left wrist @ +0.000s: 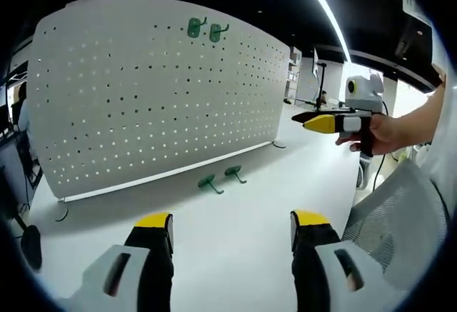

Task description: Insert the hook assembly into the mounting plate slot until the hook locks in place.

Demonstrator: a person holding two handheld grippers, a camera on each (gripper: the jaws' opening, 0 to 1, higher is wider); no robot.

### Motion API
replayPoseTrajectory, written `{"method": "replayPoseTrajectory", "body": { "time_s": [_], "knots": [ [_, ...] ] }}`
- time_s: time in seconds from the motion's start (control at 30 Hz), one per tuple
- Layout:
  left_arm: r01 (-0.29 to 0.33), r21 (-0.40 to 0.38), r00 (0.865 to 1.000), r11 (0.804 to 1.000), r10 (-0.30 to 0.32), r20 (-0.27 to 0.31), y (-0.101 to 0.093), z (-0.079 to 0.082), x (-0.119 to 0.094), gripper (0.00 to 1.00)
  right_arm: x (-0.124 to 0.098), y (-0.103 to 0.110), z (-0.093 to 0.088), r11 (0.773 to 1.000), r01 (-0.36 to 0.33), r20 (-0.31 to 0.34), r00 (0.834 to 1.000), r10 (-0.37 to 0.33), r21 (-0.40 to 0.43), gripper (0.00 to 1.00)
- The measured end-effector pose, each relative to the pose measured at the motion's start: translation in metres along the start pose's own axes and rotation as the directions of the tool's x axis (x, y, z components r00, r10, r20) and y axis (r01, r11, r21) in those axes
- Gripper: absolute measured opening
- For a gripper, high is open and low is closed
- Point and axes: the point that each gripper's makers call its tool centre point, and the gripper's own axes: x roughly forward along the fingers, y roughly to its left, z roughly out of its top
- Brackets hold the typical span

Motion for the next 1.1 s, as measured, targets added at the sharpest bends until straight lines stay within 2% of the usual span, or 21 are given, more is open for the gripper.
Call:
{"method": "replayPoseTrajectory", "body": {
  "time_s": [1.1],
  "knots": [
    [-0.002,-0.01,1.0,1.0,0.002,-0.02,0.001,-0.005,0.002,0.76,-0.033,-0.001,-0.053,0.999,0.019,-0.136,0.991,-0.013,0.044,0.66]
  ]
}}
